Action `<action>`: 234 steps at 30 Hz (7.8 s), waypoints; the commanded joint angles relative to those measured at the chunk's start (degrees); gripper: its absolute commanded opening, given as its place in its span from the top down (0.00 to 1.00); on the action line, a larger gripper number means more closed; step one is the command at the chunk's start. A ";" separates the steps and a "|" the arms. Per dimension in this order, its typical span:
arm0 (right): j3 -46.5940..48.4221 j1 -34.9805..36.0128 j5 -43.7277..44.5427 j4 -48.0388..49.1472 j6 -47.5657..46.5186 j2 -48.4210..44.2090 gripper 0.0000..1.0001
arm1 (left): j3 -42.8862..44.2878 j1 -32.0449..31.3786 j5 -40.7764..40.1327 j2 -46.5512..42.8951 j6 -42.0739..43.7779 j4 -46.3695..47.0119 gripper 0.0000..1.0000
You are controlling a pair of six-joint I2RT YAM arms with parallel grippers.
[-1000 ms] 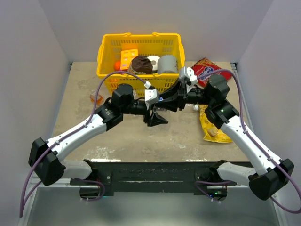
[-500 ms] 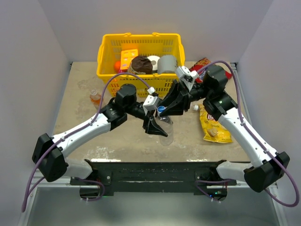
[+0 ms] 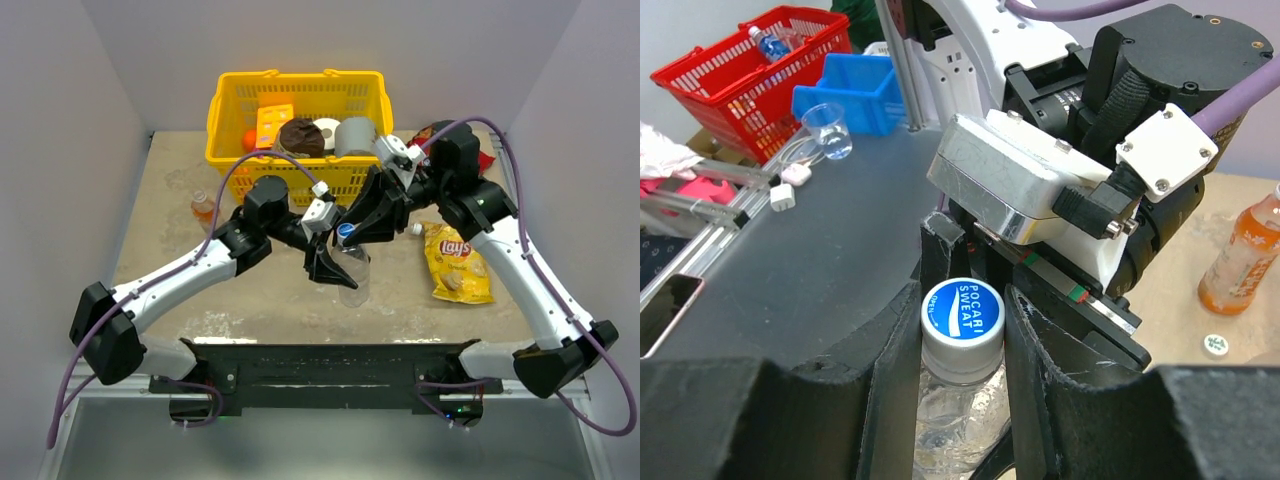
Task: Unscrew the bottle caps
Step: Unscrew the bottle cap from the plastic bottle.
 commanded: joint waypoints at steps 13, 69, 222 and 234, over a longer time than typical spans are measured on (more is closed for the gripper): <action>-11.85 -1.34 18.22 21.40 13.89 -10.05 0.22 | 1.00 0.94 -13.59 -1.59 3.12 -5.26 0.73; -20.03 8.33 57.98 24.30 12.83 -14.36 0.47 | 0.47 1.12 -37.77 -2.74 3.92 -8.42 0.74; -14.67 2.00 13.25 24.89 16.86 -8.91 0.87 | 1.61 0.59 -5.69 -2.74 5.15 -6.75 0.76; -13.80 0.95 0.07 35.82 25.76 -8.56 0.99 | 2.14 -0.29 4.15 -1.42 2.78 -5.09 0.76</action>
